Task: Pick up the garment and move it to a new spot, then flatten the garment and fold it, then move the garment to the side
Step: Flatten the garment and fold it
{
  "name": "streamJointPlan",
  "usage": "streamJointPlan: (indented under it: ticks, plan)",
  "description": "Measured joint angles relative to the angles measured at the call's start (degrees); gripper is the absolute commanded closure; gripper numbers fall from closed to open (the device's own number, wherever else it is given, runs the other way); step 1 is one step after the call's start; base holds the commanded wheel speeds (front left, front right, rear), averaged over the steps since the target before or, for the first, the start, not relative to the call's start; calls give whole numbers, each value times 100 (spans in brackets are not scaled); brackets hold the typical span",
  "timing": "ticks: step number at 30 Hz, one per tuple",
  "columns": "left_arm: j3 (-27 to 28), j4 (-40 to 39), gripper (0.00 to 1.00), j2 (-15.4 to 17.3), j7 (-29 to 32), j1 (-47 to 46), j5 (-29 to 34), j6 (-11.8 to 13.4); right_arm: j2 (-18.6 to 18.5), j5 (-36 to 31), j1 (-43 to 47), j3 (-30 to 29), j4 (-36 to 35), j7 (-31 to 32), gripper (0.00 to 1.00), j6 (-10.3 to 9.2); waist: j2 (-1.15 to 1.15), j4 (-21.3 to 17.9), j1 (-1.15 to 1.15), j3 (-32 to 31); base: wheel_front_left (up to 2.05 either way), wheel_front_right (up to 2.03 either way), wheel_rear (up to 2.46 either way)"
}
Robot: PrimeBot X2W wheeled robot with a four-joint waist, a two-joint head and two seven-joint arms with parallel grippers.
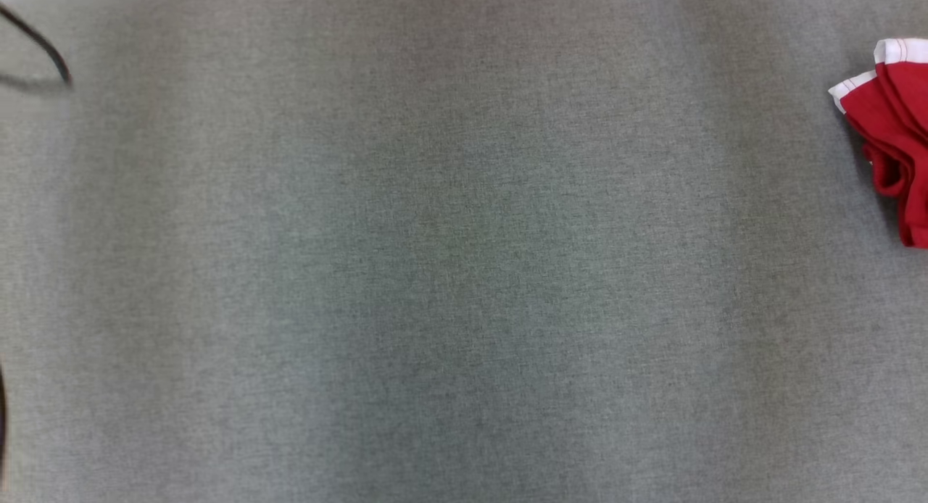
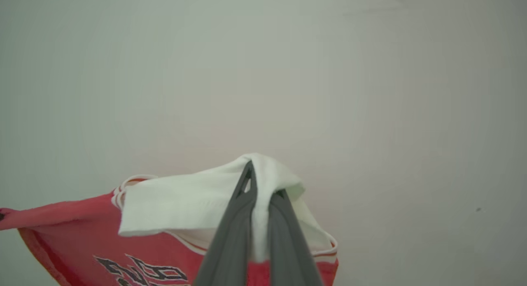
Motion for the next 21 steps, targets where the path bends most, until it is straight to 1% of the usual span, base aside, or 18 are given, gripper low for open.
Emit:
streamJointPlan:
  ticks: [4, 7, 11, 16, 21]
  plan:
    - [-383, -179, 100, 56, 332, 639, -530, 1, -179, 18, 532, 543, -238, 332, 100, 0, 0, -13, 0, -126, 0, 0, 0]
    - [-587, -430, 100, 258, 712, 1075, -1049, 1, -361, 131, 965, 901, -510, 655, 100, 0, 0, -28, 0, -292, 0, 0, 0]
    - [-871, -808, 100, 576, 1379, 1794, -1767, 2, -581, 528, 1675, 1406, -1034, 1485, 100, 0, 0, -62, 0, -606, 0, 0, 0]
    - [-1157, -1273, 100, 906, 2276, 2592, -2547, 1, -1148, 1224, 2580, 1934, -1945, 2737, 100, -1, 0, -101, -1, -1107, 0, 0, 0]
    - [-1591, -1985, 100, 1300, 3084, 3480, -2984, 1, -1736, 1645, 3387, 2293, -2748, 3520, 100, -1, 0, -153, -2, -1652, 0, 0, 0]
